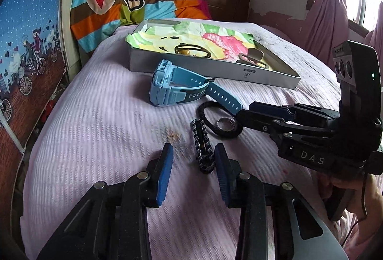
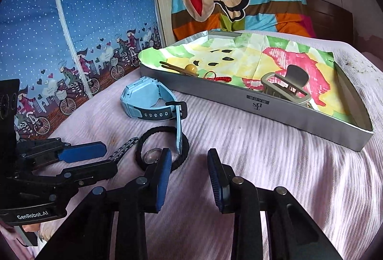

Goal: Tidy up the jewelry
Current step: 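Grasp the black hair tie with the right tool while the left tool grasps a black beaded bracelet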

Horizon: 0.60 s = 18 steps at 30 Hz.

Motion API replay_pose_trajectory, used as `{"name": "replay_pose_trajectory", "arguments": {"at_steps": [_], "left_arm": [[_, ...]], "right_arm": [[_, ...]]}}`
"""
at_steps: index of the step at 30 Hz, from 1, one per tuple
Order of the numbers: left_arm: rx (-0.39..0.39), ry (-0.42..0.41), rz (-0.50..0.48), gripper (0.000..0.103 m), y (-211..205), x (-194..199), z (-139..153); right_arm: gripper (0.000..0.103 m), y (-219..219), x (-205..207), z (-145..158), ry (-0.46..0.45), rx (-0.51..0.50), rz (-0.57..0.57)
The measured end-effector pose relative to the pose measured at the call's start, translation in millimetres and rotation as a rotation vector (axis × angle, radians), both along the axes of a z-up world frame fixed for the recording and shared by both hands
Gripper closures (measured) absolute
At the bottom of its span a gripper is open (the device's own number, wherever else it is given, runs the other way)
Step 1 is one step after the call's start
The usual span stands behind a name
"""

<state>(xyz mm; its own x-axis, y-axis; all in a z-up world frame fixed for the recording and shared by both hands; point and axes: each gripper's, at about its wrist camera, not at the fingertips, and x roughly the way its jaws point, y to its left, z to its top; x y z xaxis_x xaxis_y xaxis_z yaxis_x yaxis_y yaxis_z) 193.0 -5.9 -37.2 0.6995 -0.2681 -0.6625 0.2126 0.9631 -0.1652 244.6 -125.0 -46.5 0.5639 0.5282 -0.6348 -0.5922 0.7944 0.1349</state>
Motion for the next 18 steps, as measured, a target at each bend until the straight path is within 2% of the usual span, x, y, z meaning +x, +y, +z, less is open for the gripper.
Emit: {"name": "replay_pose_trajectory", "arguments": {"at_steps": [9, 18], "left_arm": [[0.019, -0.01, 0.008, 0.073, -1.2, 3.8, -12.8], [0.003, -0.018, 0.018, 0.082, -0.3, 3.7, -16.0]], "right_arm": [[0.074, 2.2, 8.9, -11.2, 0.05, -0.012, -0.003], [0.074, 4.7, 8.6, -13.0, 0.06, -0.014, -0.004]]}}
